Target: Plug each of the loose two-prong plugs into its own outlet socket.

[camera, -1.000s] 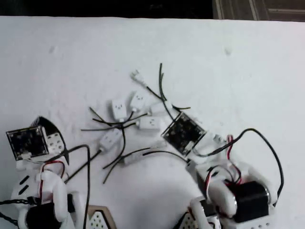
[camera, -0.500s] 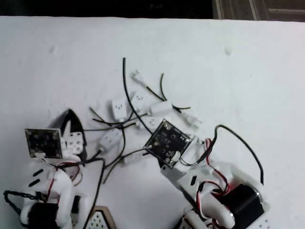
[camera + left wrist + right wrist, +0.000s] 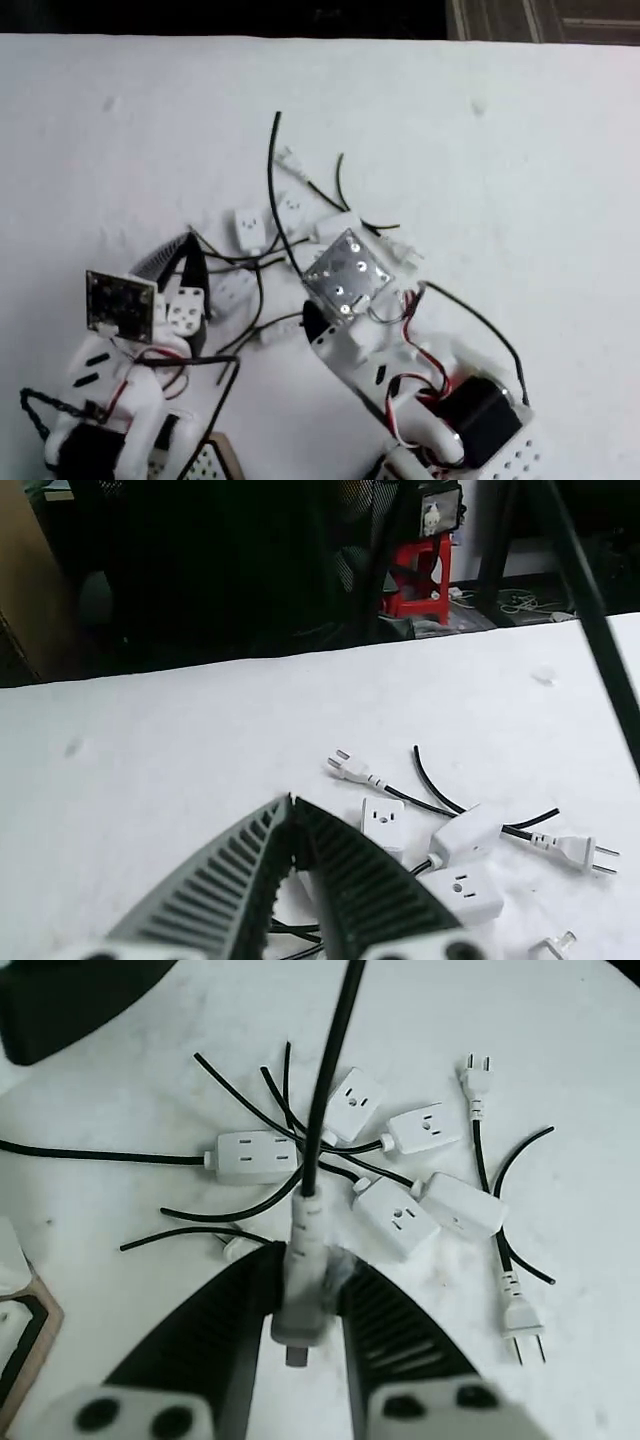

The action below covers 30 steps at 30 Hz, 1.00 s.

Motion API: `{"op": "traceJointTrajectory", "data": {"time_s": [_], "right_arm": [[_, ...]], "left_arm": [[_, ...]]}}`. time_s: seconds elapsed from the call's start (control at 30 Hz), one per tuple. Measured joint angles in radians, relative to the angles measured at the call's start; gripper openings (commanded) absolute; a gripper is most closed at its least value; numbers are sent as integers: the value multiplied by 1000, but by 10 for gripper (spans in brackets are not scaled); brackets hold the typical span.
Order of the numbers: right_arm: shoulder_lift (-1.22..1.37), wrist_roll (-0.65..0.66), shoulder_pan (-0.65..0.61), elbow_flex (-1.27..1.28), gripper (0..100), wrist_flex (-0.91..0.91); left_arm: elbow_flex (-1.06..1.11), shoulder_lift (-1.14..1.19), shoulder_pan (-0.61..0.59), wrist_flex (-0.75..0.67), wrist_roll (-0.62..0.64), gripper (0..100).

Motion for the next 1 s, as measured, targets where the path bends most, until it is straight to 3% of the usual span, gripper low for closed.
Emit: {"op": "traceJointTrajectory", "data": {"time_s": [0.13, 0.37, 0.6, 0.8, 1.0], "right_arm": [[-144, -6, -2, 107, 19, -89], [-465, -104, 0, 334, 17, -258], [-497, -104, -69, 382, 17, -288], [-499, -104, -212, 382, 17, -310], [-499, -104, -281, 382, 17, -310]], "left_arm": [[-75, 0, -2, 83, 0, 24], [-104, 0, -2, 98, 0, 24], [-104, 0, 11, 68, 0, 24], [-104, 0, 132, 58, -5, 24], [-104, 0, 279, 114, -120, 23]]}}
